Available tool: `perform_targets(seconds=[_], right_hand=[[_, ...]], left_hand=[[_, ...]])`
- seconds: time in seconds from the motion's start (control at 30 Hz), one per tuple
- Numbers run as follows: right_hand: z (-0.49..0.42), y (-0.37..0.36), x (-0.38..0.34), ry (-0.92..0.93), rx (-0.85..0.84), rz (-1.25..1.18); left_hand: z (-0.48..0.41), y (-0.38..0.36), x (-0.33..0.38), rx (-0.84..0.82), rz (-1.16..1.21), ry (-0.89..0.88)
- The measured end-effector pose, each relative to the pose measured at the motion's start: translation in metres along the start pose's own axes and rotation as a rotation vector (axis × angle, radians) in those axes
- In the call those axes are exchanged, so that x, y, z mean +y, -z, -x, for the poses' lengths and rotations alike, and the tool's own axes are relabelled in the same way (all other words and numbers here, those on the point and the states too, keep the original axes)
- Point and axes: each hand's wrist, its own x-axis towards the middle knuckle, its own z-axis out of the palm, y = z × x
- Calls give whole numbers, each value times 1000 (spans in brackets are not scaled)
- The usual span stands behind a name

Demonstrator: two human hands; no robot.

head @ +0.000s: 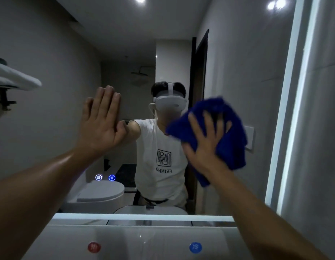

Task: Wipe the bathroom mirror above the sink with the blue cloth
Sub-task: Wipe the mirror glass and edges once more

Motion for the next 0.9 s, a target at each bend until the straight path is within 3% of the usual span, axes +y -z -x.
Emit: perform_targets(seconds=[0.1,0.17,0.37,0.47,0.6,0.63,0.7,0.8,0.9], right_hand=[[-50,7,-21,-168,2,77],[-44,3,-35,-183,-8,106],[79,-33,-59,198,-199,140],[141,-41,-56,302,-342,53],[109,-34,-35,509,-264,-3],[79,-29,-35,464,-195,7],[6,-17,-42,209,-50,33],[-67,-2,-62,-77,12,42],[-52,-10,-79,-78,-44,130]], left_hand=[[1,-1,-1,-10,11,-3],[1,-2,-3,-25,7,-6],[0,-2,-4,0,21,-25],[1,0,-2,-6,46,-5],[-1,3,-1,-51,56,1],[0,4,-1,-63,59,-1],[0,2,-3,-70,60,-4],[0,0,-6,-59,56,-21],[1,-4,-7,-71,48,-30]])
